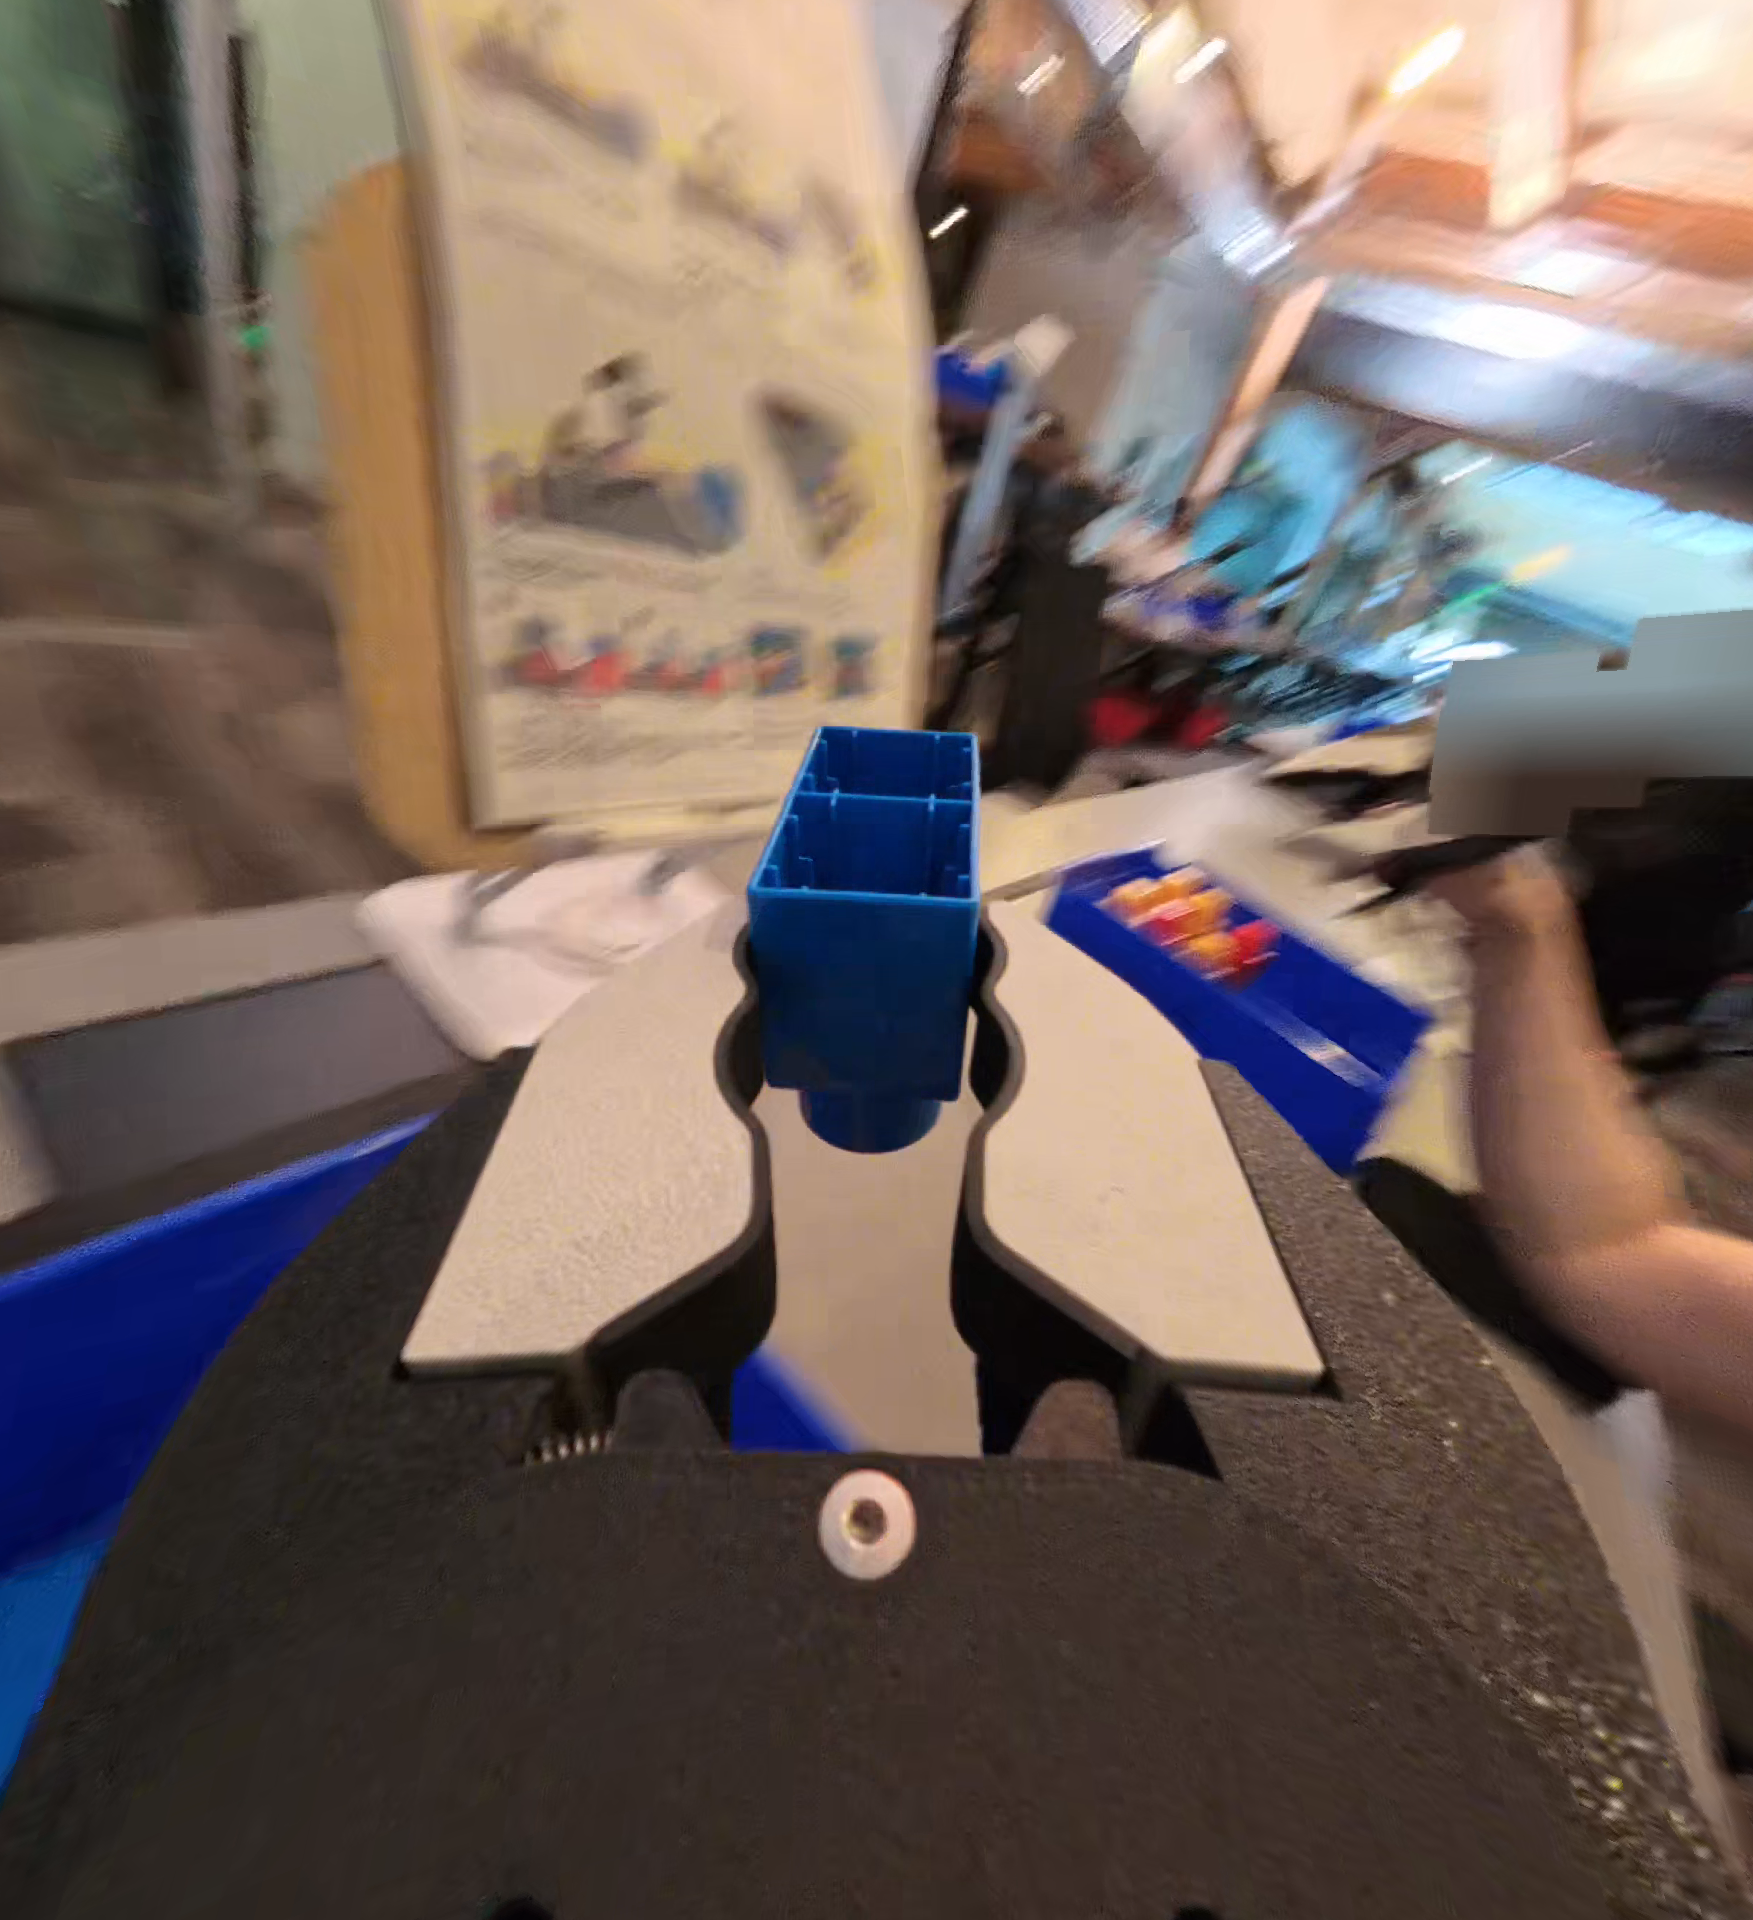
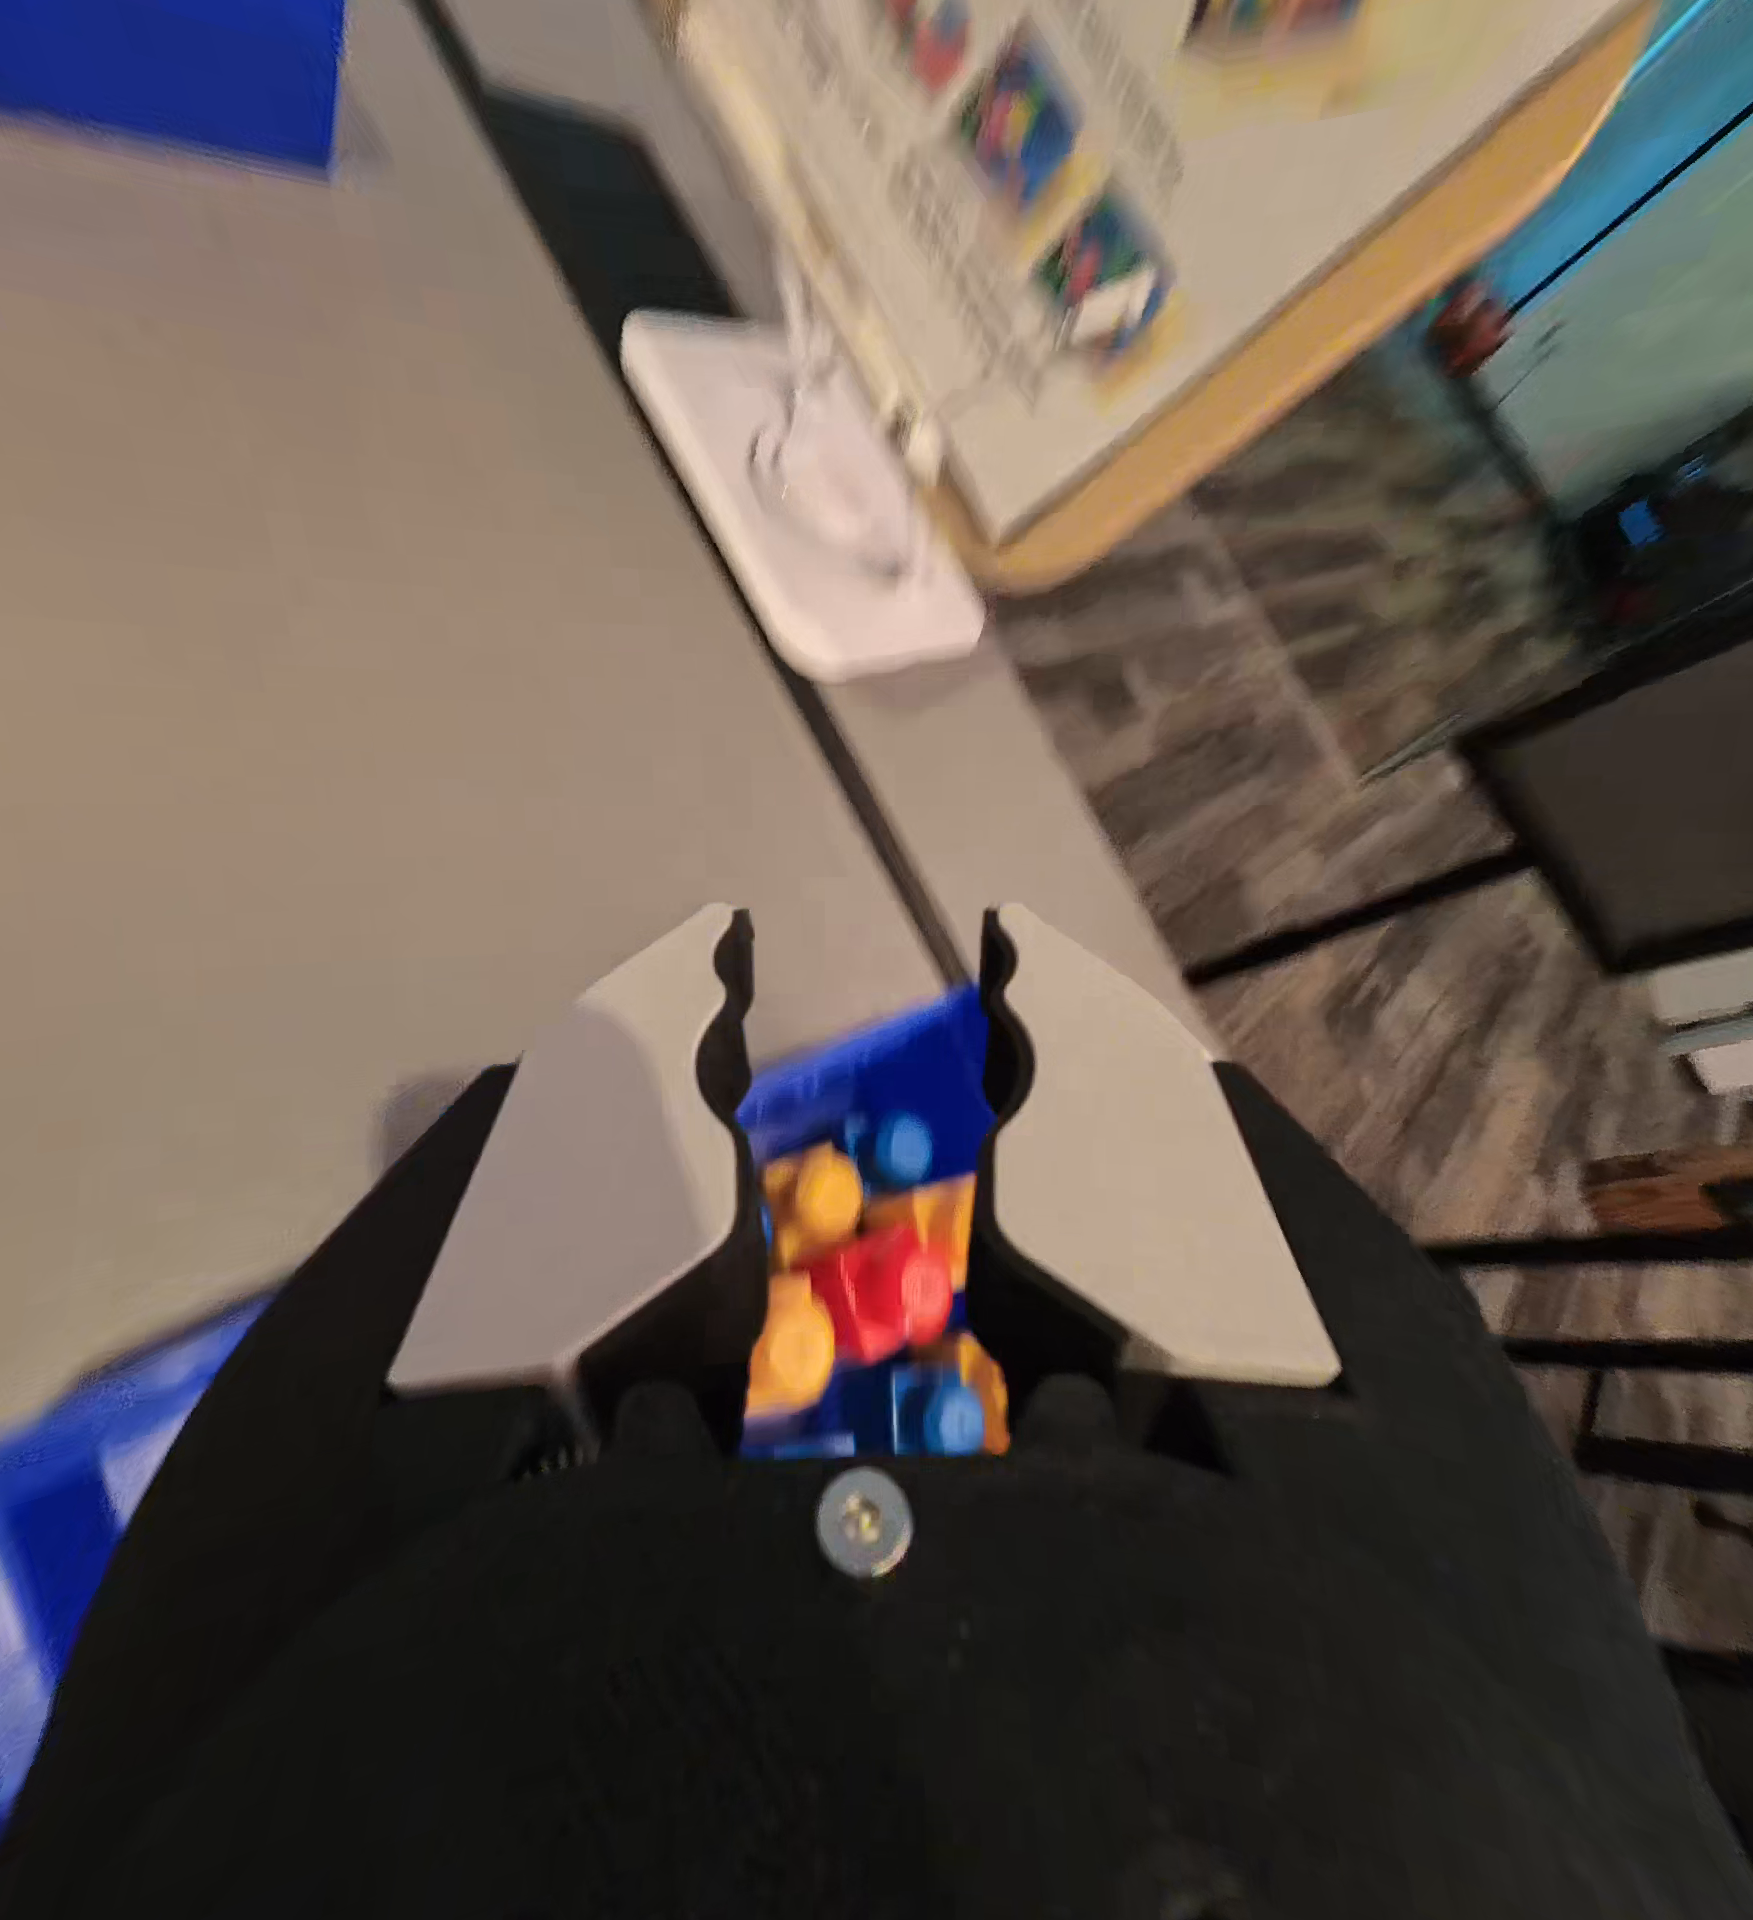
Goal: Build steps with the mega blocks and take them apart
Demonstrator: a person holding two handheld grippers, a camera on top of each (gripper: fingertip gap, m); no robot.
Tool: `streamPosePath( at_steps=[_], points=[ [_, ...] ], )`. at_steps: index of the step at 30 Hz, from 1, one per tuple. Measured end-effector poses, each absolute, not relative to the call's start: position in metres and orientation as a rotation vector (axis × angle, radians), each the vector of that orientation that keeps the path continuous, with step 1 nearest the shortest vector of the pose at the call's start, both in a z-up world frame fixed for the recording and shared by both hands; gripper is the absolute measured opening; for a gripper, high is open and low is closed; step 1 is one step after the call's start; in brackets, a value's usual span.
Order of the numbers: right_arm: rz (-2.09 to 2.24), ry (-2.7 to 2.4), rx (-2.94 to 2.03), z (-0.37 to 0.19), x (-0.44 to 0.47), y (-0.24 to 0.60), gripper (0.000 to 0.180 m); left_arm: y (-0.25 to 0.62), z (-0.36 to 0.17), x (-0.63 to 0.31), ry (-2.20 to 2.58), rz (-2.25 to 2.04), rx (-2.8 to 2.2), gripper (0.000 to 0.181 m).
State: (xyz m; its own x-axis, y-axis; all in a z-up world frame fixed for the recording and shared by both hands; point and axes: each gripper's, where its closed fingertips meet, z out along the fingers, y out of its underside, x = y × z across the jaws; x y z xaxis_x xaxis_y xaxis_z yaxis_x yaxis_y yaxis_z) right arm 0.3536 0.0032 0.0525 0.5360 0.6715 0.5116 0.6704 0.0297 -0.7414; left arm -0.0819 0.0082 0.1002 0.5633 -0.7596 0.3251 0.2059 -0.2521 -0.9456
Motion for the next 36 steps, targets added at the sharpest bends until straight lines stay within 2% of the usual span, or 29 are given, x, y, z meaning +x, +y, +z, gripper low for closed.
streamPosePath(
  at_steps=[2, 5, 7, 10, 16, 18, 21, 23, 25, 31, 36],
  points=[
    [0.158, -1.059, -1.512, 0.088, 0.307, -0.005, 0.043, -0.012, 0.121, -0.047, 0.531, -1.111, -1.472, 0.036],
    [0.68, -0.935, -1.312, 0.123, 0.221, -0.043, 0.042, -0.035, 0.132, 0.005, 0.597, -1.205, -1.384, 0.036],
    [0.973, -0.875, -1.273, 0.12, 0.177, -0.063, 0.043, -0.051, 0.133, 0.038, 0.647, -1.276, -1.343, 0.036],
    [1.173, -0.876, -1.329, 0.093, 0.133, -0.074, 0.045, -0.067, 0.121, 0.077, 0.73, -1.32, -1.362, 0.037],
    [1.399, -0.786, -1.334, 0.079, 0.123, -0.072, 0.048, -0.078, 0.094, 0.111, 0.822, -1.357, -1.42, 0.036],
    [1.514, -0.811, -1.344, 0.074, 0.122, -0.076, 0.034, -0.075, 0.088, 0.111, 0.835, -1.35, -1.448, 0.037],
    [1.629, -0.783, -1.378, 0.068, 0.123, -0.073, 0.034, -0.07, 0.083, 0.108, 0.866, -1.301, -1.489, 0.04],
    [1.722, -0.745, -1.434, 0.061, 0.123, -0.069, 0.033, -0.061, 0.079, 0.096, 0.874, -1.212, -1.56, 0.056],
    [1.768, -0.731, -1.569, 0.041, 0.121, -0.063, 0.033, -0.048, 0.075, 0.069, 0.878, -1.068, -1.653, 0.067],
    [1.6, -0.85, -2.148, -0.071, 0.112, -0.057, 0.033, 0.011, 0.036, -0.063, 0.634, -0.565, -1.982, 0.068],
    [1.607, -0.897, -2.378, -0.123, 0.108, -0.068, 0.034, 0.041, -0.006, -0.097, 0.501, -0.64, -2.075, 0.061]
  ],
)
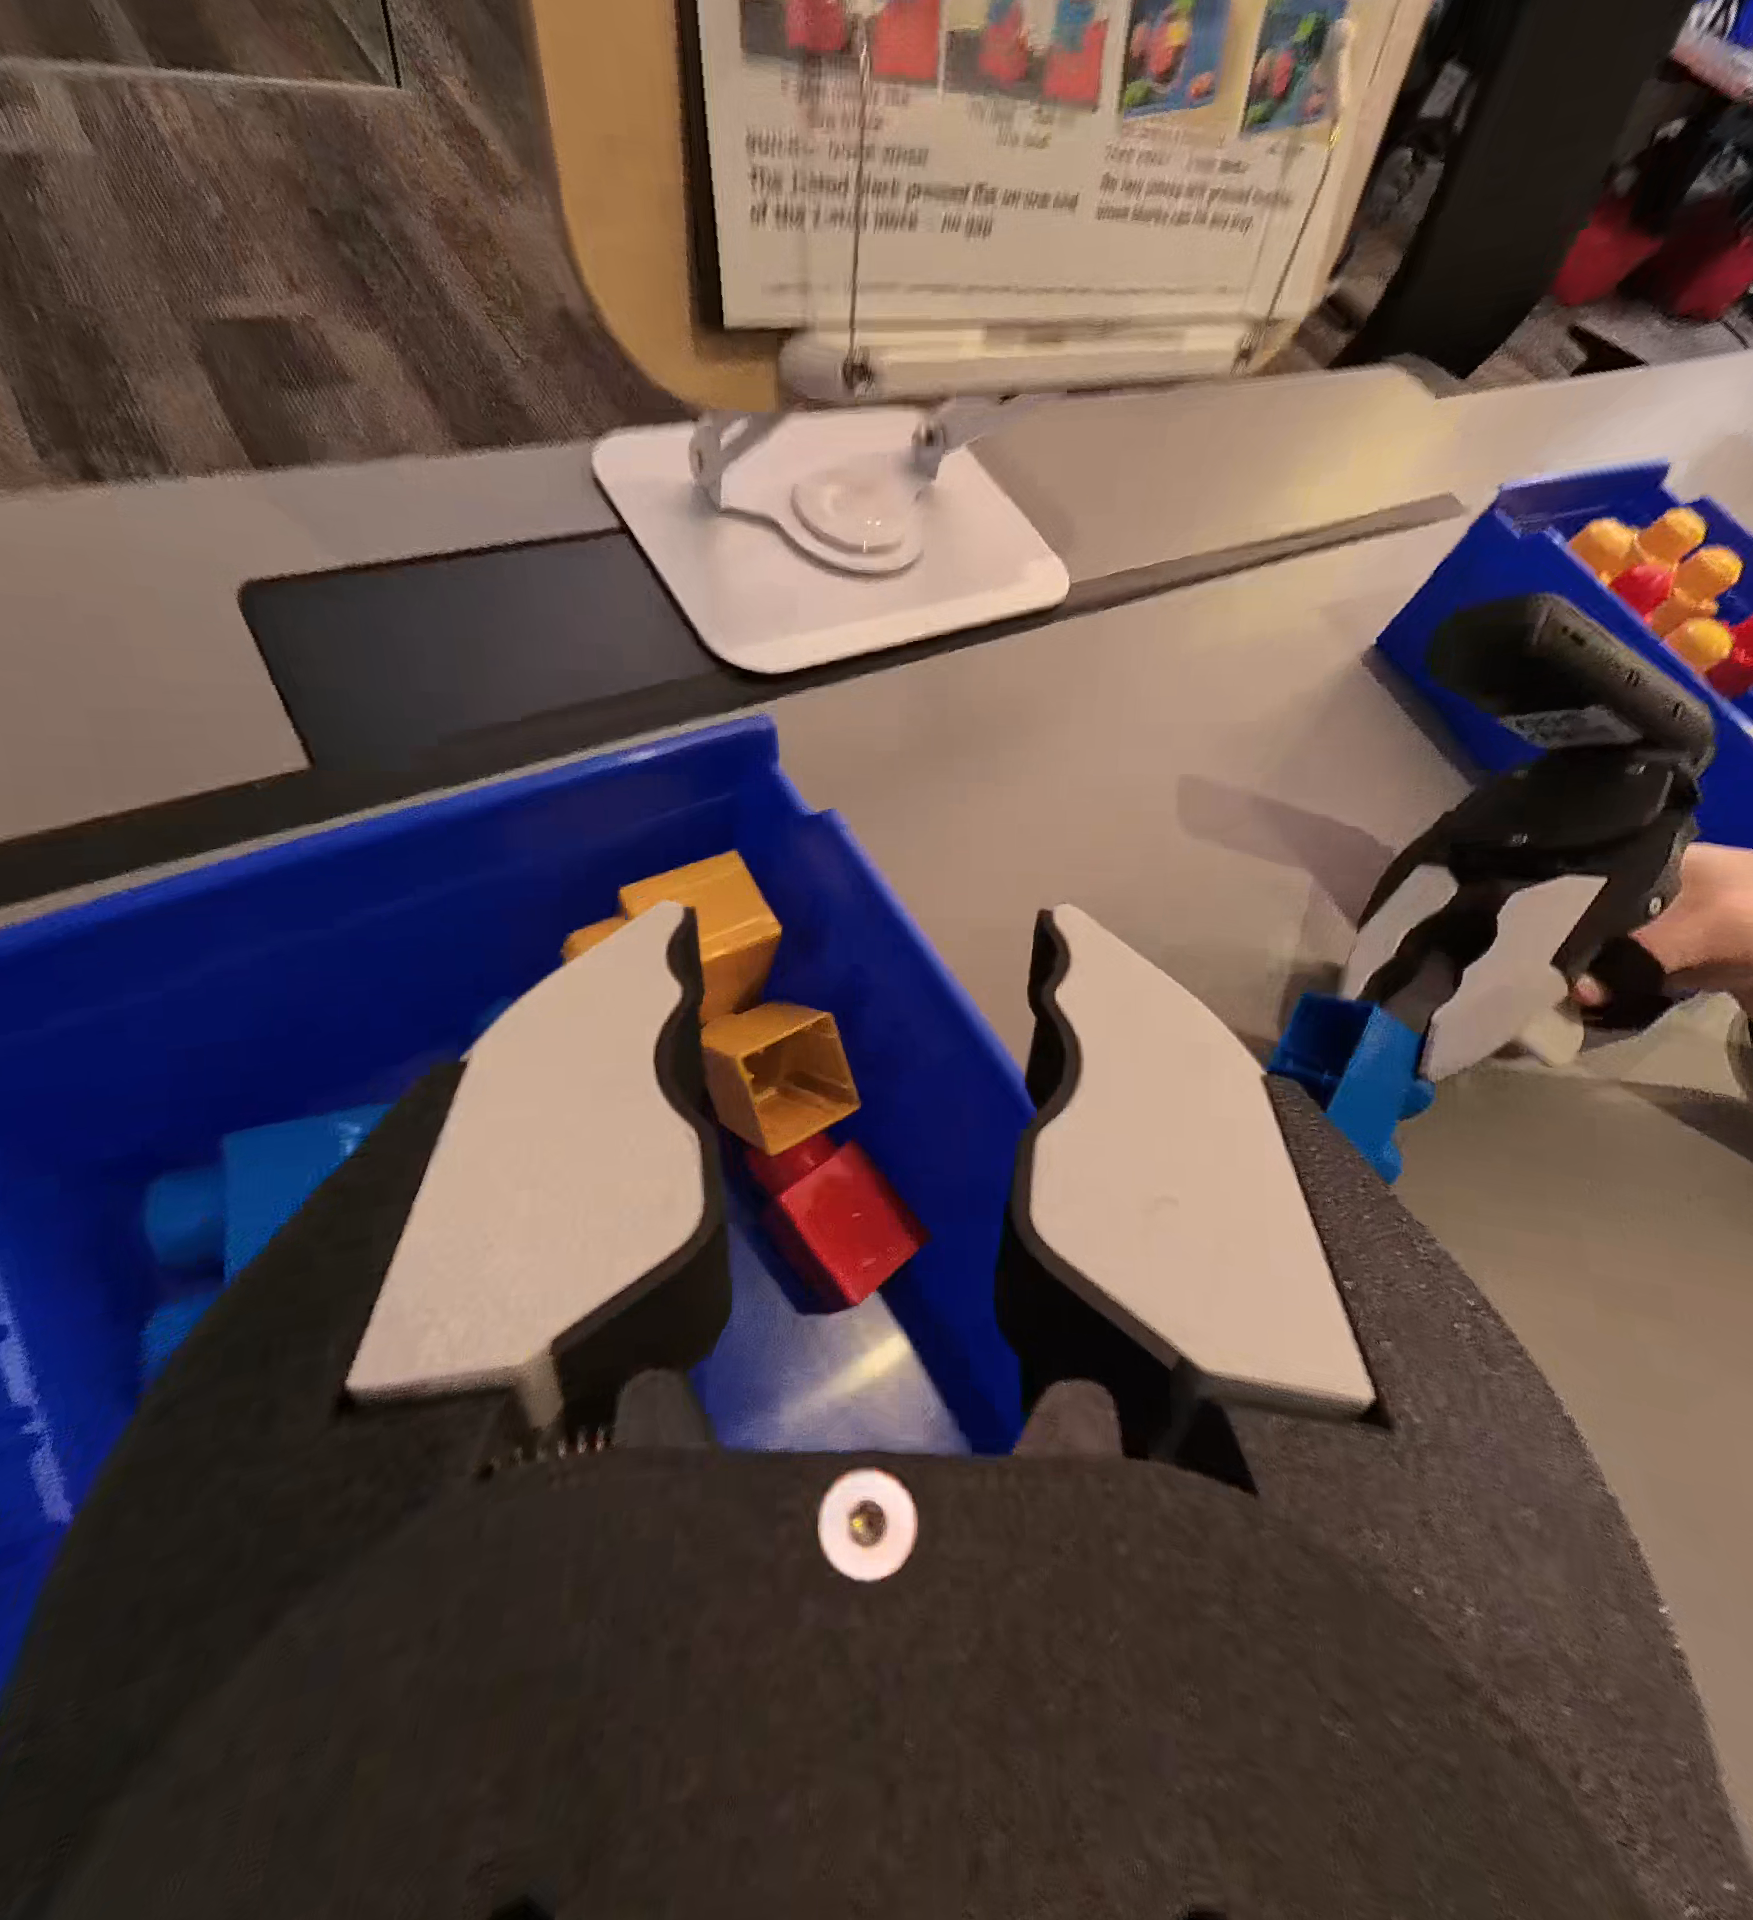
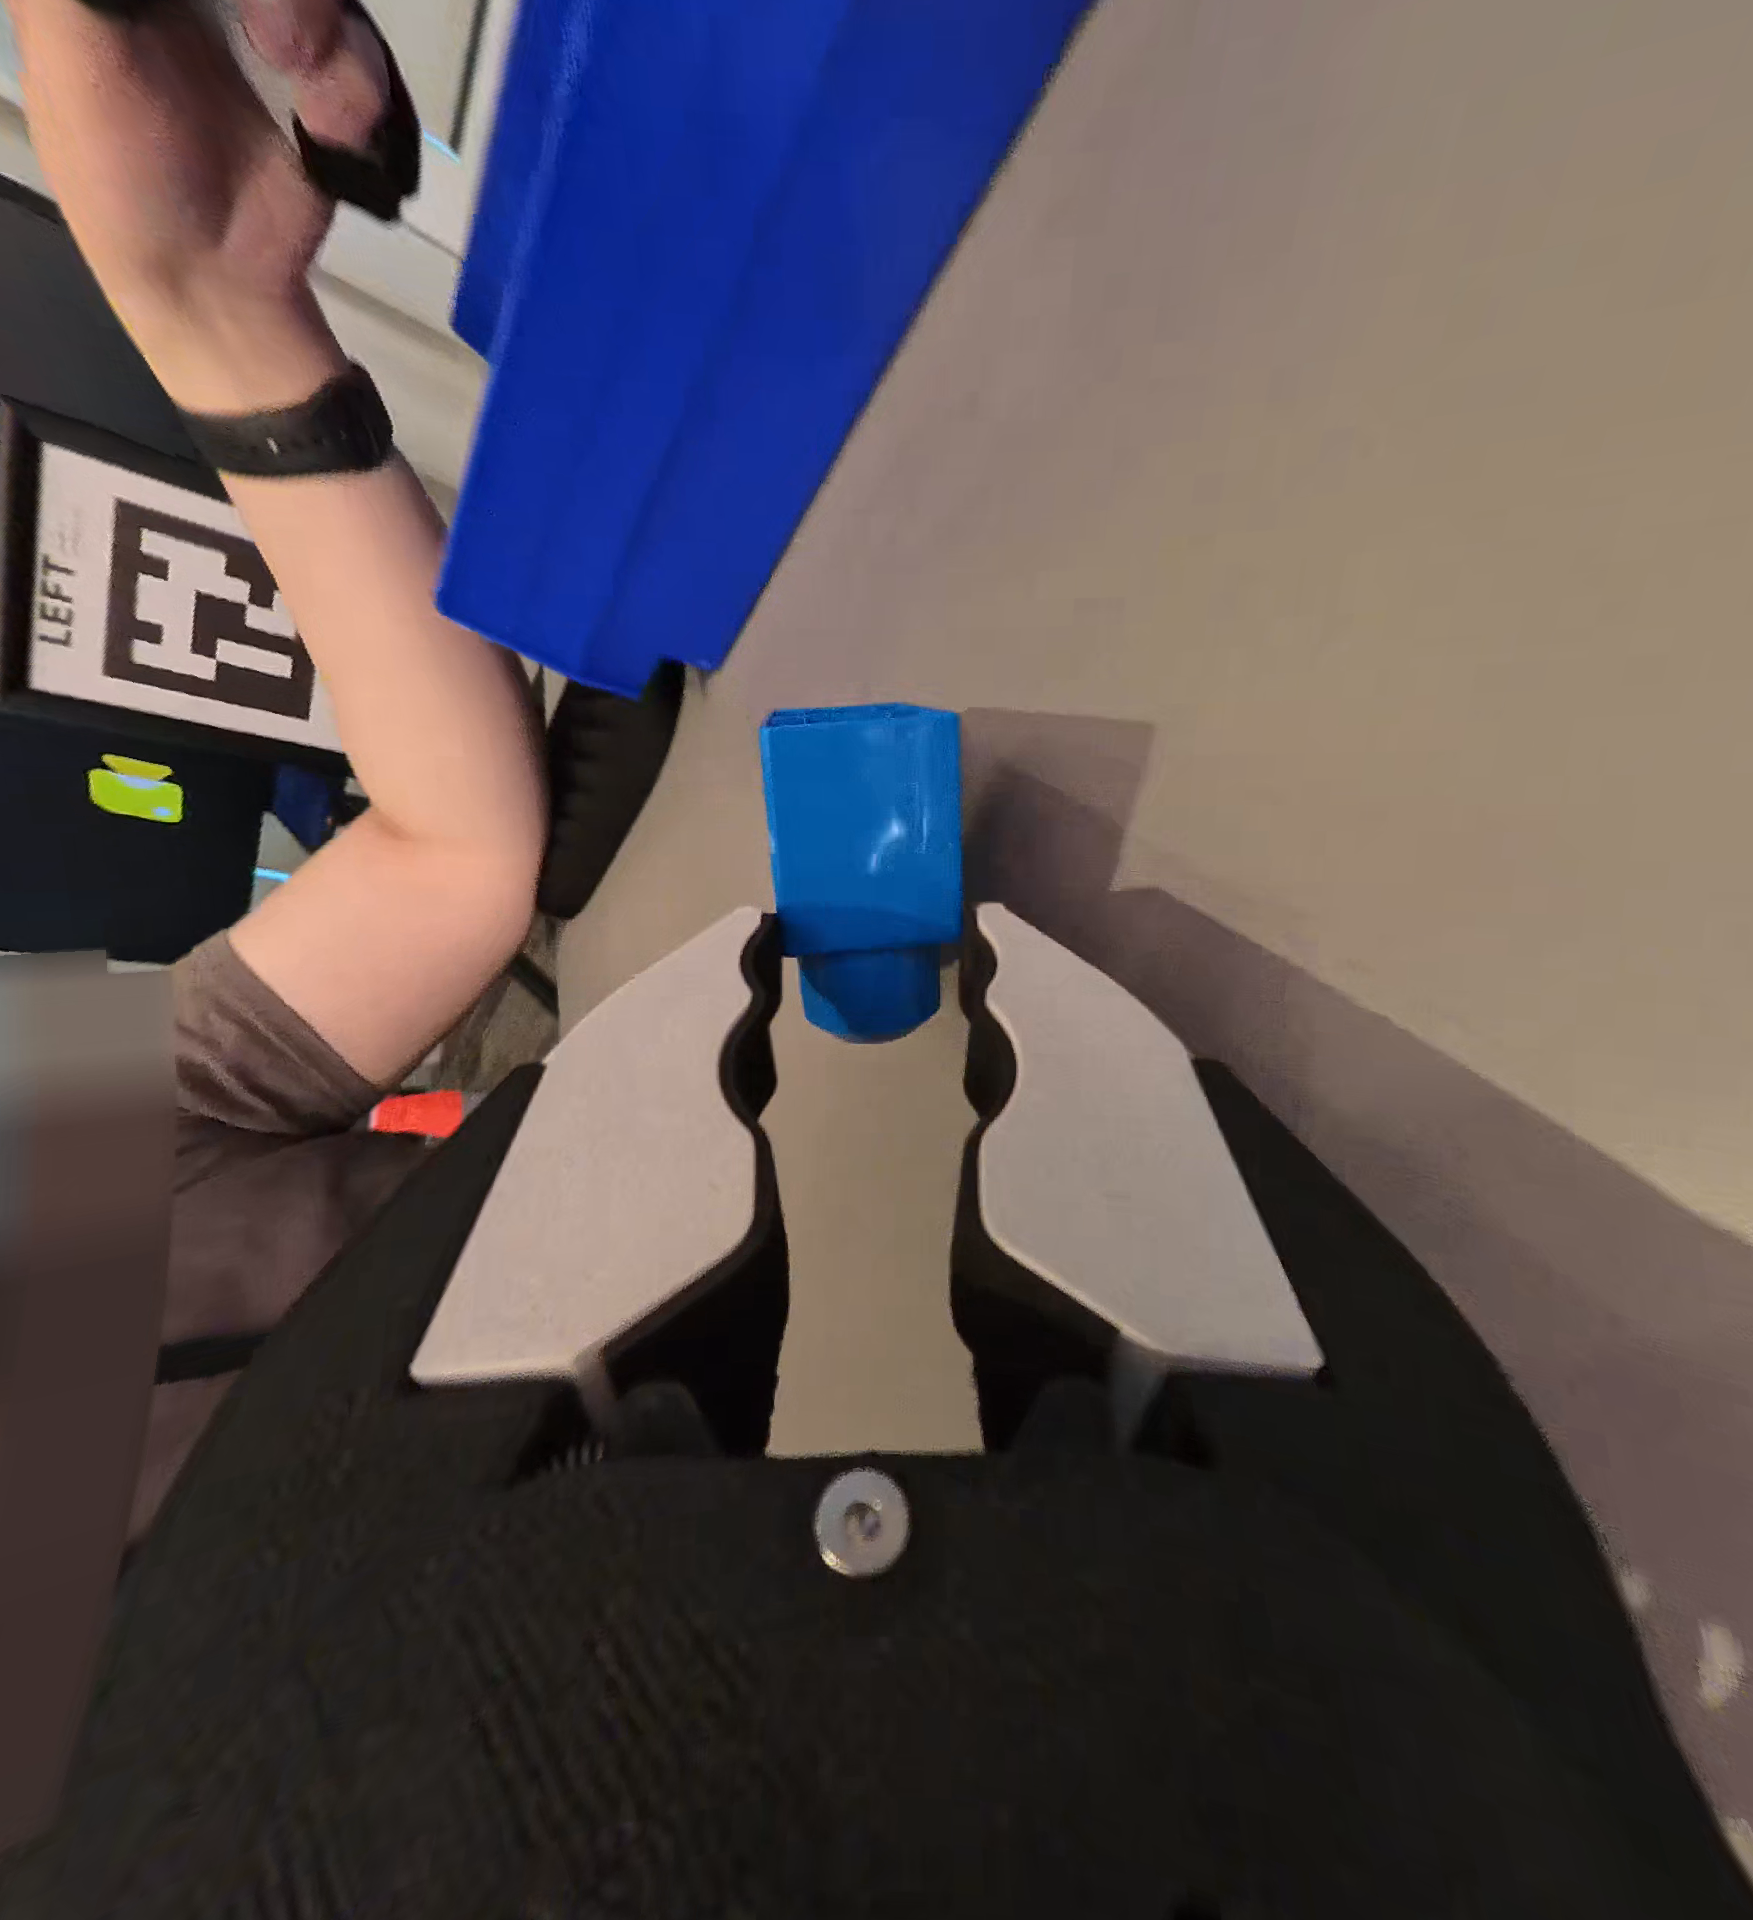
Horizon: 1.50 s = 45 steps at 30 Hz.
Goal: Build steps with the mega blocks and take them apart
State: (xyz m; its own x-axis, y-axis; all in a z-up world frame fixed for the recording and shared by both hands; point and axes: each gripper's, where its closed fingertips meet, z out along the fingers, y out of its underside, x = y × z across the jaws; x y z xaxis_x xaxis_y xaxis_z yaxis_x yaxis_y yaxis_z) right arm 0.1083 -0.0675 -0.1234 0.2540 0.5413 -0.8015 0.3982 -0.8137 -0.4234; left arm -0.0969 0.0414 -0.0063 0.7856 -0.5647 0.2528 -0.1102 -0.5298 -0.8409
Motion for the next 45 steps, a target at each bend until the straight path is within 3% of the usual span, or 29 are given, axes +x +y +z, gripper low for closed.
streamPosePath(
  at_steps=[5, 11, 16, 26, 35, 45],
  points=[
    [1.695, -0.895, -2.434, -0.132, 0.108, -0.072, 0.034, 0.04, -0.042, -0.101, 0.785, -0.558, -2.059, 0.061],
    [1.276, -1.051, -2.377, -0.14, 0.118, -0.049, 0.044, 0.04, -0.075, -0.12, 1.126, -0.033, -2.014, 0.059],
    [1.333, -1.032, -2.272, -0.121, 0.111, -0.05, 0.046, 0.036, -0.091, -0.115, 1.267, 0.047, -2.019, 0.06],
    [1.549, -0.969, -2.254, -0.112, 0.106, -0.057, 0.046, 0.048, -0.11, -0.114, 1.372, 0.261, -1.995, 0.059],
    [1.59, -0.989, -2.26, -0.112, 0.103, -0.063, 0.046, 0.051, -0.116, -0.099, 1.454, 0.327, -1.907, 0.04],
    [1.616, -1.017, -2.27, -0.114, 0.101, -0.069, 0.046, 0.052, -0.109, -0.107, 1.394, 0.321, -1.945, 0.039]
  ],
)
